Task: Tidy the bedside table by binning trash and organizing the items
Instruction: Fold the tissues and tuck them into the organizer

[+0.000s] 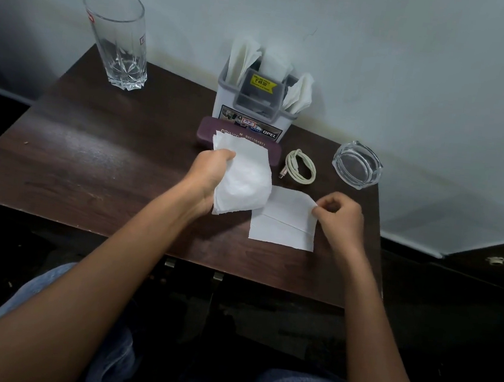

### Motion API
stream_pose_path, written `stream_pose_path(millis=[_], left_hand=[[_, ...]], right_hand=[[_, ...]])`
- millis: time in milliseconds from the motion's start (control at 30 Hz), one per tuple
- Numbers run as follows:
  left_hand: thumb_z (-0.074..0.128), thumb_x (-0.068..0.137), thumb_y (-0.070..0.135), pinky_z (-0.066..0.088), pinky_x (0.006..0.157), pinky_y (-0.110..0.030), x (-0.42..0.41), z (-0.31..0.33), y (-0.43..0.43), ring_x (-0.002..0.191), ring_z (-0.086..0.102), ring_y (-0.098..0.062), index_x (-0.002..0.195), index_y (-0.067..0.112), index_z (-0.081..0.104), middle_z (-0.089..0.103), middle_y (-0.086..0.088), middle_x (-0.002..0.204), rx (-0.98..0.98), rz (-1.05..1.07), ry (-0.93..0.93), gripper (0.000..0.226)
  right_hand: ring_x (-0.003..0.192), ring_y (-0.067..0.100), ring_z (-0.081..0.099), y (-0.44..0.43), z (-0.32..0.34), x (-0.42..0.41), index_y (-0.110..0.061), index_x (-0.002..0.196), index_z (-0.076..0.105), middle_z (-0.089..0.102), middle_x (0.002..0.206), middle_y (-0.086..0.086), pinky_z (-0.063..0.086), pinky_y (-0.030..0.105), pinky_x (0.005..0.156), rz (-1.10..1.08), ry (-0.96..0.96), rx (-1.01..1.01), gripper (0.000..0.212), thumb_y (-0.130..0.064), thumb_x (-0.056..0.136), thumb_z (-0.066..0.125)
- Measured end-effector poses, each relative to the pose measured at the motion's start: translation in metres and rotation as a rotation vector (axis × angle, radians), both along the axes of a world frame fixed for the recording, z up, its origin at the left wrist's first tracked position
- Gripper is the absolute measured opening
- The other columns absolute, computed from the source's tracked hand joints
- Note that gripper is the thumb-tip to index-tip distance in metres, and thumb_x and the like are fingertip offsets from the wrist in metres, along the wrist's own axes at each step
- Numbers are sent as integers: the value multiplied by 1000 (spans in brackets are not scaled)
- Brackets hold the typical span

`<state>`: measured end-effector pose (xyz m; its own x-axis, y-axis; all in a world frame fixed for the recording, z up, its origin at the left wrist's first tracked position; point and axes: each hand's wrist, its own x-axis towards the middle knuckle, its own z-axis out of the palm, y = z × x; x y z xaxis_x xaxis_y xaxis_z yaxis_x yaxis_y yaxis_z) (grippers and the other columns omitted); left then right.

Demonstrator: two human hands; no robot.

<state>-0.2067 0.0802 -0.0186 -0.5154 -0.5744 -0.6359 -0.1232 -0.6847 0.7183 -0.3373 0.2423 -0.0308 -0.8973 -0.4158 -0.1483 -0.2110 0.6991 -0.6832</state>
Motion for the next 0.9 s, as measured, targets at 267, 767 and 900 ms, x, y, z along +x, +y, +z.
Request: stream_pose_path(millis=[267,767,900], left_hand=[[44,97,13,54,74,-34,0,1,0,75,64,-22,103,9,55,64,-5,84,-22,34,4,13],[44,96,14,53,71,-31,-1,0,2,73,63,-20,102,9,55,64,-3,83,-30,20,-11,13],[44,96,13,53,71,-30,0,1,1,74,63,-19,103,9,56,64,-3,83,-39,20,-8,15]], right_hand=[[50,11,61,4,31,-8,-15,75,51,62,61,2,53,22,57,-212,-292,-607,24,9,79,55],[65,7,51,-9,3,12,-17,83,65,56,68,-7,39,20,58,221,-46,107,5,-14,79,67],[71,15,52,-13,-3,18,-17,83,62,54,69,-3,43,32,63,260,24,209,7,-12,78,64]])
